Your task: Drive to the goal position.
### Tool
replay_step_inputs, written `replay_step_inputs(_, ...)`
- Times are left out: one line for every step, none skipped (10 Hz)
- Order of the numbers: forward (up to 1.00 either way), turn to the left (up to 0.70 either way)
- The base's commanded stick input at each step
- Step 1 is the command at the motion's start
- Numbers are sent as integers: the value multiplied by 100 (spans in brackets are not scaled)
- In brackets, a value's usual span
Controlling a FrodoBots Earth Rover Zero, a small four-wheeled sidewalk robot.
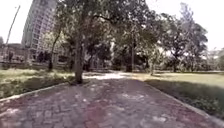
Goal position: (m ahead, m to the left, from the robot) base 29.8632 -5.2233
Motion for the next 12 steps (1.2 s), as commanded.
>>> replay_step_inputs(70,0)
replay_step_inputs(70,0)
replay_step_inputs(70,0)
replay_step_inputs(70,-35)
replay_step_inputs(70,-35)
replay_step_inputs(70,-35)
replay_step_inputs(70,-35)
replay_step_inputs(70,-35)
replay_step_inputs(70,0)
replay_step_inputs(70,0)
replay_step_inputs(70,0)
replay_step_inputs(70,0)
